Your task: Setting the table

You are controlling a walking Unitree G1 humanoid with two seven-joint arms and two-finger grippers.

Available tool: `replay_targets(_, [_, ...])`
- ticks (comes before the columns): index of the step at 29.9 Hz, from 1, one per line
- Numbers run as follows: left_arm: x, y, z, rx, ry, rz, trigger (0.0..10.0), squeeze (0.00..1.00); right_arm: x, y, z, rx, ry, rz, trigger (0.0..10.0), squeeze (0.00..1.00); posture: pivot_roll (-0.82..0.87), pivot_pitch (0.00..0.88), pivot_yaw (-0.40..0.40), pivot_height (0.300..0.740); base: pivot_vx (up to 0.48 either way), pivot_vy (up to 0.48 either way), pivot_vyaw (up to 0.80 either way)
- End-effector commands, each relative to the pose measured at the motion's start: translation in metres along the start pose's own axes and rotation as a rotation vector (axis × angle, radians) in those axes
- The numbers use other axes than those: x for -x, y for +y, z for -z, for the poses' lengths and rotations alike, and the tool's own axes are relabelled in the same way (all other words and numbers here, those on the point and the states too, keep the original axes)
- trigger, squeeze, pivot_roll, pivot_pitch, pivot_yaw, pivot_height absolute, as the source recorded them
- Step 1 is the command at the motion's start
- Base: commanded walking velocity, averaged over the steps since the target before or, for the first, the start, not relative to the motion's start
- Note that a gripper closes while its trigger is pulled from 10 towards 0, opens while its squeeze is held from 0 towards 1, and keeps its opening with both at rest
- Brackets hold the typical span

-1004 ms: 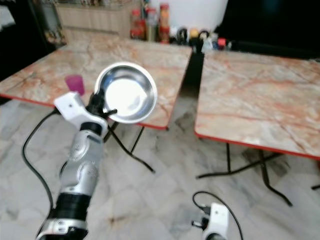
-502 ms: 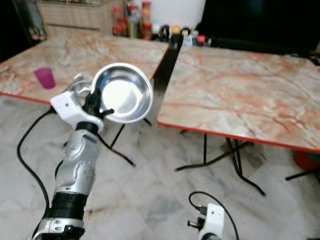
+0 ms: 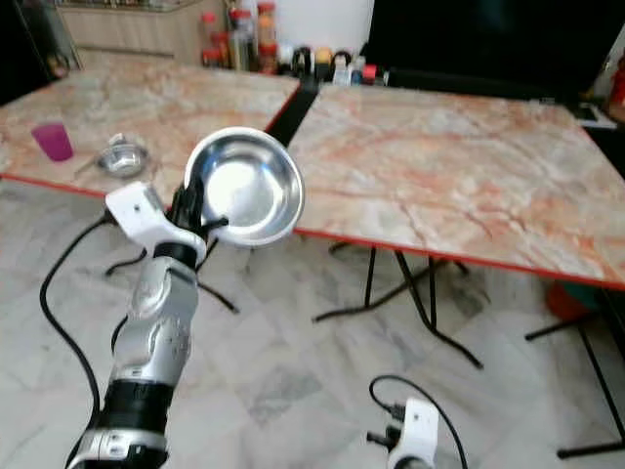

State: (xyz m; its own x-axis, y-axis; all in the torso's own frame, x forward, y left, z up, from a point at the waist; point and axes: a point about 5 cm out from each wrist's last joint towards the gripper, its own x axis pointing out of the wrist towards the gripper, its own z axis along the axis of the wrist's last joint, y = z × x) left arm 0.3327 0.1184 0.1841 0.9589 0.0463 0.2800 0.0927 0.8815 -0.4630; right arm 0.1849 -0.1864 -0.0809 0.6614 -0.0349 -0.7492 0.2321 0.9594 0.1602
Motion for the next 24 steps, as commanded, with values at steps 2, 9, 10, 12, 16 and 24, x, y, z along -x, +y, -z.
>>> replay_targets(2, [-0.001, -0.015, -0.001, 0.003, -0.002, 0.056, 10.0, 0.0, 0.001, -0.009, -0.002, -0.002, -0.006, 0.023, 10.0, 0.0, -0.01, 0.0, -0.028, 0.74, 0.242, -0.368, 0.0])
replay_targets(9, [0.0, -0.017, 0.001, -0.01, 0.01, 0.076, 10.0, 0.0, 0.001, -0.009, -0.003, -0.004, -0.009, 0.024, 10.0, 0.0, -0.01, 0.0, -0.028, 0.74, 0.208, -0.368, 0.0])
replay_targets(10, [0.0, -0.018, 0.002, -0.011, 0.013, 0.08, 10.0, 0.0, 0.001, -0.009, -0.003, -0.006, -0.006, 0.025, 10.0, 0.0, -0.01, 0.0, -0.027, 0.74, 0.244, -0.36, 0.0])
replay_targets(12, [0.0, -0.018, 0.003, -0.018, 0.018, 0.086, 10.0, 0.0, 0.0, -0.008, -0.001, 0.0, 0.014, 0.027, 10.0, 0.0, -0.01, 0.0, -0.027, 0.74, 0.244, -0.349, 0.0])
replay_targets(16, [0.002, -0.021, 0.008, -0.036, 0.054, 0.109, 10.0, 0.0, 0.001, -0.008, -0.002, -0.013, 0.004, 0.028, 10.0, 0.0, -0.01, 0.0, -0.028, 0.74, 0.0, 0.0, -0.66])
replay_targets(24, [0.006, -0.024, 0.013, -0.032, 0.074, 0.132, 10.0, 0.0, 0.001, -0.009, -0.002, -0.003, 0.004, 0.03, 10.0, 0.0, -0.01, 0.0, -0.031, 0.74, 0.0, 0.0, -0.24])
